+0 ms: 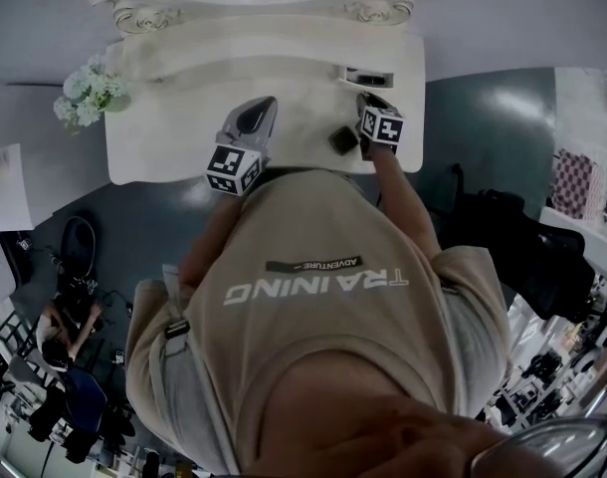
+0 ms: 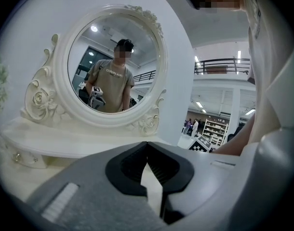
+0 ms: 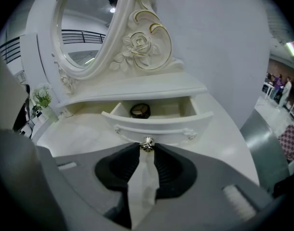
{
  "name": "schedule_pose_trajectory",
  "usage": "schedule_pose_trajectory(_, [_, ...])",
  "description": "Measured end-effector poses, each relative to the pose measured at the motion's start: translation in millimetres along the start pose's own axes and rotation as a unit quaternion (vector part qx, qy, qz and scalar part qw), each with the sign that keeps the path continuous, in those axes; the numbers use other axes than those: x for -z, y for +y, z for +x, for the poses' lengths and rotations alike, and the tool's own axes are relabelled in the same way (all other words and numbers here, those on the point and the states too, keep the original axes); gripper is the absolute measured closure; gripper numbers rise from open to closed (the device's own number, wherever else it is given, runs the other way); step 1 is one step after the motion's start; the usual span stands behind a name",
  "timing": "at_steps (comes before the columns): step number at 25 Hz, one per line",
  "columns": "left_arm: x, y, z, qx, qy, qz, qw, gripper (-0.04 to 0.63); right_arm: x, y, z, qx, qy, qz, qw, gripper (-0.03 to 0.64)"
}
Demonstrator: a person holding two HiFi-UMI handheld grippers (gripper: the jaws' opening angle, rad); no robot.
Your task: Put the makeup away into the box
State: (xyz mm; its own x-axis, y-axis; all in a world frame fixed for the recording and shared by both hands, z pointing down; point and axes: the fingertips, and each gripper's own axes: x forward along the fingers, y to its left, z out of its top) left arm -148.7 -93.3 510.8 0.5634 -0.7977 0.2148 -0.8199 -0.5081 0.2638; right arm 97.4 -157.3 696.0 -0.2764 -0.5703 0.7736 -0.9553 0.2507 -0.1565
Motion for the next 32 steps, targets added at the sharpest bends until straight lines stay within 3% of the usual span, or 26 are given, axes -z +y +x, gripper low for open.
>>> schedule_pose_trajectory(17, [3.1,-17.4,15.9,0.027,0.010,-0.001,0.9996,0.588,14.7,2.2,-9.0,-0.019,-0.002,-0.011,1.000,0.514])
schedule_pose_trajectory(21, [5.2,-19.1,19.2,0.029,0.013,-0.001,0.9995,0.589,12.9,2.7,-9.2,-0.021,-0.008,-0.034,0.999,0.512])
schedule_pose_trajectory(27, [10.9,-17.4,18.9,0.026,0.016,-0.006,0.9995,0.589,19.6,16.1,-27.3,-0.072,-0.013,-0.081,0.994,0.425])
schedule_pose_trajectory(32, [17.0,-19.5,22.9,0.032,0.023,-0.007,0.9992,0.589,43.7,42.0,-49.7,-0.145,0.004,-0.137,0.980,0.374])
